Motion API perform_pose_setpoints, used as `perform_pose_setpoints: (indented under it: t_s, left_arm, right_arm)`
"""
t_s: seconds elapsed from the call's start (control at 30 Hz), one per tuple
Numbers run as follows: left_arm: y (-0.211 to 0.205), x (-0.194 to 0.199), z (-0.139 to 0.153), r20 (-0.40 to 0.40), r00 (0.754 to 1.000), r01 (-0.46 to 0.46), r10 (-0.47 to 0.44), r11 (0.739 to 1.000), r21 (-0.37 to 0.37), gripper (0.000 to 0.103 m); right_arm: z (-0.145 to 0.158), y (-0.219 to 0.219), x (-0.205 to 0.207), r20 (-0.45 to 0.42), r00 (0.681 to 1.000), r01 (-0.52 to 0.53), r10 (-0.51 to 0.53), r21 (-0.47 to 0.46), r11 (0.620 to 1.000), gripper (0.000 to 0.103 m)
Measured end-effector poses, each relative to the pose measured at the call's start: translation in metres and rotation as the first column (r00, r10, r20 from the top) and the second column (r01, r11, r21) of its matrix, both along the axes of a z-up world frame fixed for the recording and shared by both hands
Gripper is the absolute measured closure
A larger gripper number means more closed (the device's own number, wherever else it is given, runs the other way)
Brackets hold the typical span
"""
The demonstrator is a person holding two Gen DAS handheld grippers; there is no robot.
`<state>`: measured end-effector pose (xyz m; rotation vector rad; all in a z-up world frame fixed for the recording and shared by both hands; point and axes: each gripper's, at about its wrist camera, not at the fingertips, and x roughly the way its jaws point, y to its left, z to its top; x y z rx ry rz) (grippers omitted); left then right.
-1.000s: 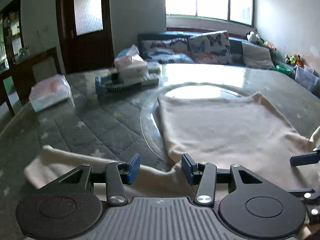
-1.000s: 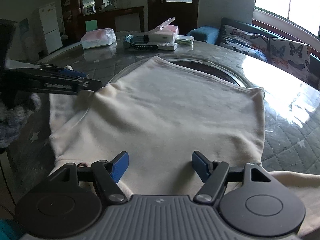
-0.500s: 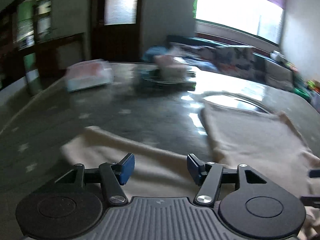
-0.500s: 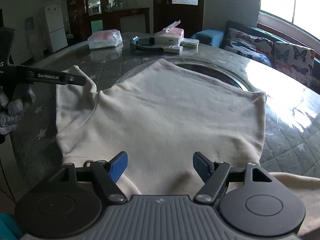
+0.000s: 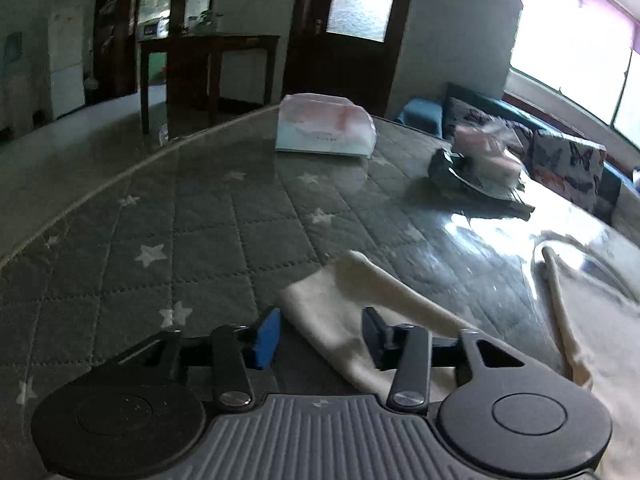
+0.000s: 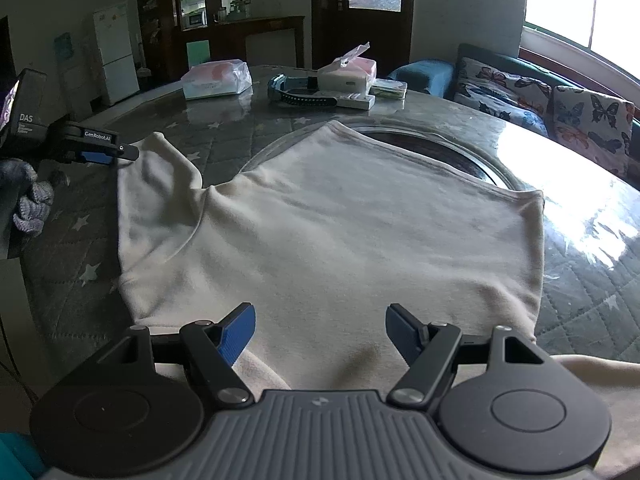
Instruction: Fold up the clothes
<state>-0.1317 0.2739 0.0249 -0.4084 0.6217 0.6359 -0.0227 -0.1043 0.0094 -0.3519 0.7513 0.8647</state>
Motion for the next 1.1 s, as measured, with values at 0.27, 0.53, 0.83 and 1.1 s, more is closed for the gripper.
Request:
perform_pose_setpoints:
  t_s: [0.27,0.53,0.83,1.1]
  left_arm:
    - [0.001,-0.010,0.002,0.021,0.999,-0.031,0.030,0.999,0.011,0.098]
    - [-0.042,-0.011,0.043,0.147,0.980,0.130,-0.133,0.991,0.034,0.099]
    - [-0.132,0.008,0.089,0.246,0.862,0.444,-0.444,0.894,0.057,0.099]
    - [-0.203,0.025,0.100,0.270,0.740,0.627,-0.616,0.777,0.055,0.099]
  right_arm:
    - [0.003,-0.002,0.000,0.002,1.000,0.008,-0.008,0.012,1.000,0.030]
    - [0.009,-0.008,0.004,0.009,0.999,0.033,-0.033,0.036,0.999,0.031]
    - [0.011,-0.025,0.005,0.014,0.997,0.069,-0.070,0.059,0.996,0.031]
    - [0.016,-0.043,0.004,0.021,0.993,0.110,-0.113,0.094,0.989,0.031]
